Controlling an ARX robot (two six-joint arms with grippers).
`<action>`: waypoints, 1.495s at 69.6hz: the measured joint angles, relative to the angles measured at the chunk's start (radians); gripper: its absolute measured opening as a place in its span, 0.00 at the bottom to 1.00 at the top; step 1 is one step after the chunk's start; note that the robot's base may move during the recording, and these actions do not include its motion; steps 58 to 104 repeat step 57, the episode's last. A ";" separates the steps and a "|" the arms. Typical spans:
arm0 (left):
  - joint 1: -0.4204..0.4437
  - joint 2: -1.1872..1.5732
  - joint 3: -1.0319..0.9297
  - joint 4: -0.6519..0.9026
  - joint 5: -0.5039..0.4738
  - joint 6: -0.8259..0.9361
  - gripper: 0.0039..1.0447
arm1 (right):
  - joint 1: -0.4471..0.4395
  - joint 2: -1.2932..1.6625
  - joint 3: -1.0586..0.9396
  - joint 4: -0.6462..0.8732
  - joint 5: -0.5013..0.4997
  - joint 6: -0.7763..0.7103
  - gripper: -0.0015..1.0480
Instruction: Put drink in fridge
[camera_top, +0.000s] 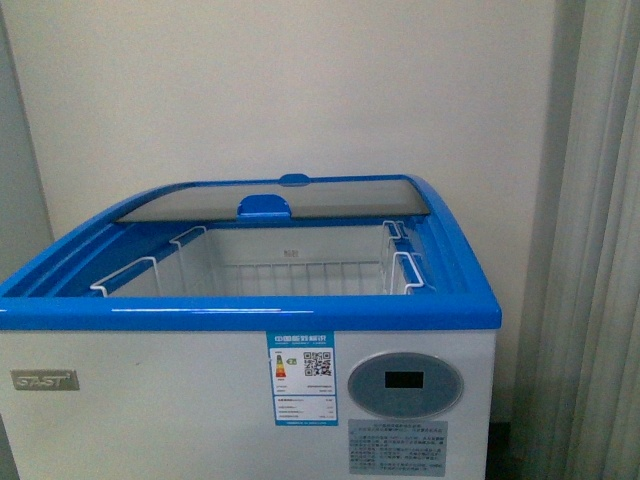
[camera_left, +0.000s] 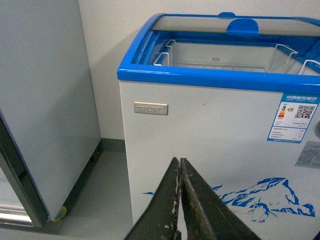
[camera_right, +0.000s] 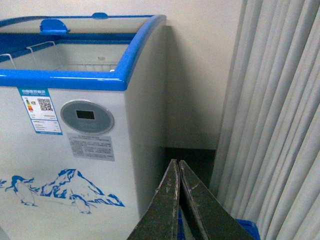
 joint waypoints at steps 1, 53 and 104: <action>0.000 0.000 0.000 0.000 0.000 0.000 0.12 | 0.000 0.000 0.000 0.000 0.000 0.000 0.13; 0.000 0.000 0.000 0.000 0.000 0.000 0.92 | 0.000 -0.001 0.000 0.000 0.000 0.000 0.93; 0.000 0.000 0.000 0.000 0.000 0.000 0.92 | 0.000 -0.001 0.000 0.000 0.000 0.000 0.93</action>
